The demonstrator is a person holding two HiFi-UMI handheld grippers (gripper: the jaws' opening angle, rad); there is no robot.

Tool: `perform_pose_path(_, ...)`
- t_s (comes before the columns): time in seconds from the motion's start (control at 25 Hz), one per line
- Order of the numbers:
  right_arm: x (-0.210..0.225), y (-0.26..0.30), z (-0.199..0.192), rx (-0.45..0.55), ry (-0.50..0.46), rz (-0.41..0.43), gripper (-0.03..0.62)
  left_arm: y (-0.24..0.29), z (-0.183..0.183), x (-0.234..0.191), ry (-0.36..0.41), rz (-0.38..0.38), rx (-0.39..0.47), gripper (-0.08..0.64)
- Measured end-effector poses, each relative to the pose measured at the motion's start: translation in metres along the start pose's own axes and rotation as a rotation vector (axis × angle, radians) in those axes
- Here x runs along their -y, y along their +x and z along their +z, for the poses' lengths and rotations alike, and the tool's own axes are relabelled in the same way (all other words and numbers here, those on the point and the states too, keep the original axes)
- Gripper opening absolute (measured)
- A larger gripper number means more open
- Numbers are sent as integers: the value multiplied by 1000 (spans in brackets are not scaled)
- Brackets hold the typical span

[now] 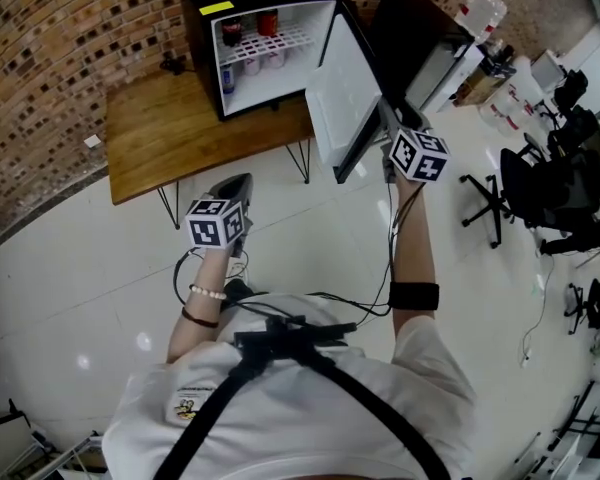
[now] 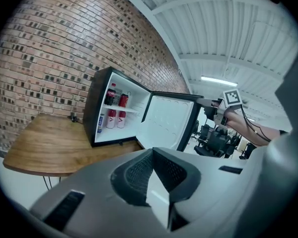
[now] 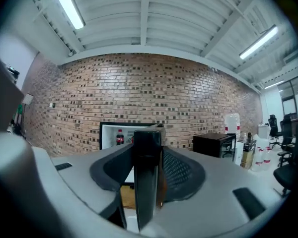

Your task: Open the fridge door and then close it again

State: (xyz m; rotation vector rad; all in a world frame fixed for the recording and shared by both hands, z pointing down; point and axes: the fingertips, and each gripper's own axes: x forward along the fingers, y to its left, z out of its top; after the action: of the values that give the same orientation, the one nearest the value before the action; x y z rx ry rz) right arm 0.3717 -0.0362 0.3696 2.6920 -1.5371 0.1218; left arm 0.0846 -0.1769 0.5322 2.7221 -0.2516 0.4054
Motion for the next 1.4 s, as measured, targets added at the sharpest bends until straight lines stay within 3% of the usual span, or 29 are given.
perform_pose_path(0.36, -87, 32, 0, -39, -28, 123, 241, -5, -1, -23, -43, 12, 3, 2)
perform_pose_path(0.56, -140, 55, -1, -49, -44, 211, 219, -7, 5, -45, -65, 30, 10, 2)
perform_pose_path(0.72, -175, 83, 0, -54, -65, 226, 233, -7, 12, -69, -95, 45, 20, 2)
perform_pose_path(0.8, -194, 99, -2, -59, -56, 231, 210, -8, 14, -83, -104, 56, 26, 2)
perform_pose_path(1.4, -289, 221, 10, -66, -39, -46, 241, -47, 58, -217, -165, 163, 96, 2)
